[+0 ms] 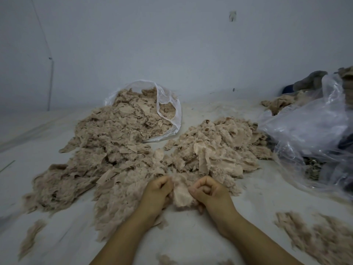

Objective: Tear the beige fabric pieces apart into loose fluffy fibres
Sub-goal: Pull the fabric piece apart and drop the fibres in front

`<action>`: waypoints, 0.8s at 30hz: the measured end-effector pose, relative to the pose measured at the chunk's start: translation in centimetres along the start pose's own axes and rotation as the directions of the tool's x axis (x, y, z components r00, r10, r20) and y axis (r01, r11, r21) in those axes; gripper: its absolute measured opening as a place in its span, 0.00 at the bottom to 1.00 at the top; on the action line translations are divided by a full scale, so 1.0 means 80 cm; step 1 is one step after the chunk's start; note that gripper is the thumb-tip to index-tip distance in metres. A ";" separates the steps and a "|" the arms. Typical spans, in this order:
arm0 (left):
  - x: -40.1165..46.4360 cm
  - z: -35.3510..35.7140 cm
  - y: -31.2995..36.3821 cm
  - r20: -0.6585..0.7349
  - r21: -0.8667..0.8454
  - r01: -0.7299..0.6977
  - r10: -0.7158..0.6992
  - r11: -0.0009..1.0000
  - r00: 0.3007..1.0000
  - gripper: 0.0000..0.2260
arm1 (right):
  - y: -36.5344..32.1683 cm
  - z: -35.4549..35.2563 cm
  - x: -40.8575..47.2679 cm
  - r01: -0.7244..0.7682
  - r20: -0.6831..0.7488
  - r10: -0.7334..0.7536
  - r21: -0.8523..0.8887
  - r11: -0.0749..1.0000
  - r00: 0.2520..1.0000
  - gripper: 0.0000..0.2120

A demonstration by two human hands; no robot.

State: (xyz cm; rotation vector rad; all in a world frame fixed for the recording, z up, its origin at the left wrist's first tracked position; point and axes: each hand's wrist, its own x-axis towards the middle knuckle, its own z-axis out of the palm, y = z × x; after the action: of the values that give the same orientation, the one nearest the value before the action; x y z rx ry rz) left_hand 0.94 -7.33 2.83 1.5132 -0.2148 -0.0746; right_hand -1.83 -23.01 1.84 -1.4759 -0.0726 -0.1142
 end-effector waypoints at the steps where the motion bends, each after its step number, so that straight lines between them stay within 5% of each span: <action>1: 0.001 -0.002 -0.001 -0.003 -0.003 0.012 -0.012 1.000 1.000 0.12 | -0.001 0.000 0.000 -0.005 0.006 0.005 -0.008 1.000 1.000 0.06; 6: -0.001 -0.002 0.002 0.109 0.086 -0.058 0.048 0.995 0.993 0.04 | -0.002 -0.001 -0.003 -0.033 0.088 0.037 -0.049 0.998 0.995 0.06; 13: -0.005 0.001 0.003 0.182 0.029 -0.039 0.033 0.999 0.983 0.12 | -0.001 0.004 -0.003 -0.055 0.106 0.065 -0.101 0.993 0.992 0.05; 18: -0.002 0.003 -0.005 0.195 0.266 -0.164 0.113 0.950 0.974 0.04 | -0.005 0.006 -0.005 -0.069 0.098 0.075 -0.064 0.996 0.992 0.10; 21: -0.001 0.003 -0.004 0.138 0.193 -0.123 0.097 0.973 0.986 0.10 | -0.006 0.005 -0.004 -0.087 0.085 0.088 -0.017 0.996 0.993 0.13; 24: -0.002 -0.001 0.001 0.155 0.117 -0.089 0.071 0.989 0.985 0.09 | -0.005 0.006 -0.005 -0.066 0.105 0.076 -0.099 0.993 0.992 0.06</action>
State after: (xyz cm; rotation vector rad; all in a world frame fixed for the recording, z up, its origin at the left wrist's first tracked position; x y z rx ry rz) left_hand 0.77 -7.24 2.85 1.6219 -0.4071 -0.1131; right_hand -2.25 -22.54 2.25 -1.5775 -0.1034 0.0209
